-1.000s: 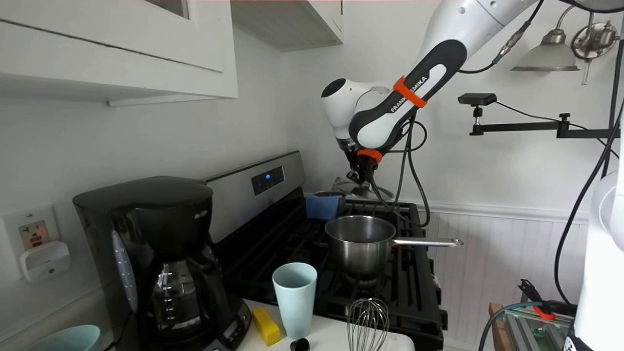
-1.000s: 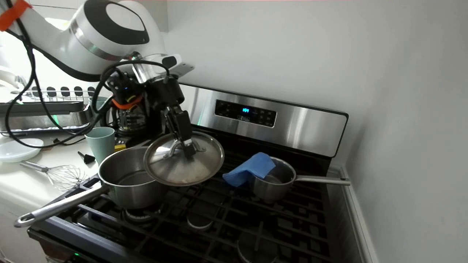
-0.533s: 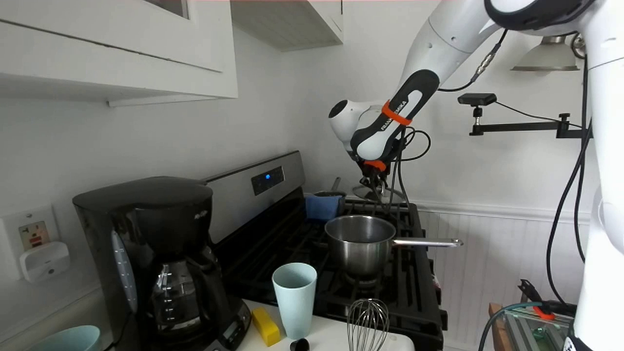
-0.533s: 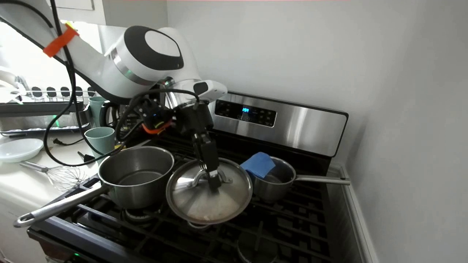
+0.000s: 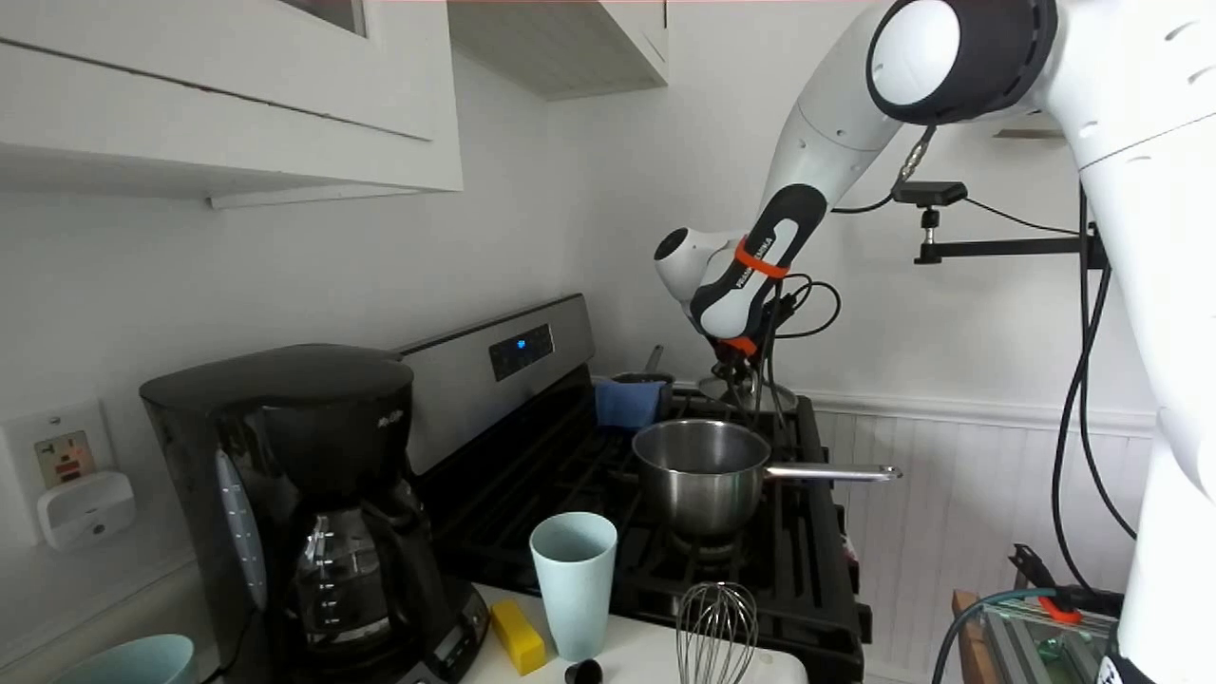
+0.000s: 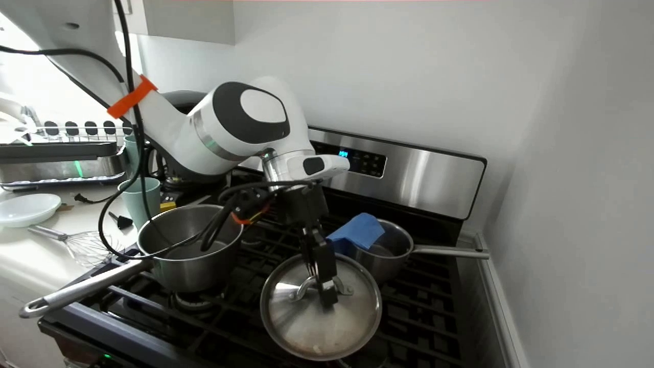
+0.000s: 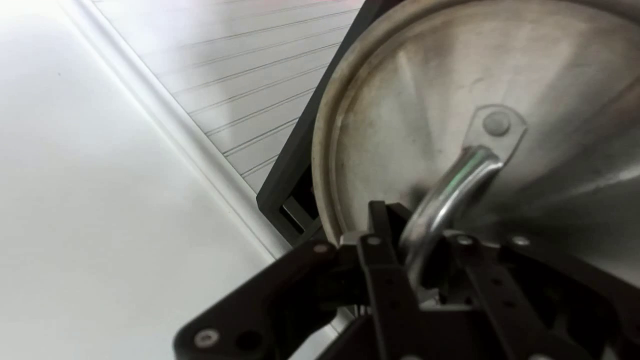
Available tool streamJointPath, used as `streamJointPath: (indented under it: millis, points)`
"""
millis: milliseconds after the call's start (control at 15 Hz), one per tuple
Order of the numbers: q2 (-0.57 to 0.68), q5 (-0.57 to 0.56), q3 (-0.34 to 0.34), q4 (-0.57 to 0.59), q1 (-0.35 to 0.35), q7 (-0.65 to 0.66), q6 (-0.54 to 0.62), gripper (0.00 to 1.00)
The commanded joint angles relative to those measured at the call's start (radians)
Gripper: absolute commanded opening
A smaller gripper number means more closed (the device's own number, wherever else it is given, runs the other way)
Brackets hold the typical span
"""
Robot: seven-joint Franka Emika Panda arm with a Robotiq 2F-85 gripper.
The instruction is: Remove the lid from the pot, then move the left pot backwards and pour the contents from the blue cup into the left pot
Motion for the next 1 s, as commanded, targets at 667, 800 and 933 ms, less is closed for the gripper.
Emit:
streamJointPath:
  millis: [667, 800, 933]
  points:
    - [0.157, 0.154, -0.029, 0.113, -0.036, -0.177, 0.142, 0.02]
    - [0.181, 0.174, -0.041, 0.124, -0.032, -0.185, 0.172, 0.02]
    - [0.202, 0.193, -0.052, 0.133, -0.023, -0.184, 0.19, 0.02]
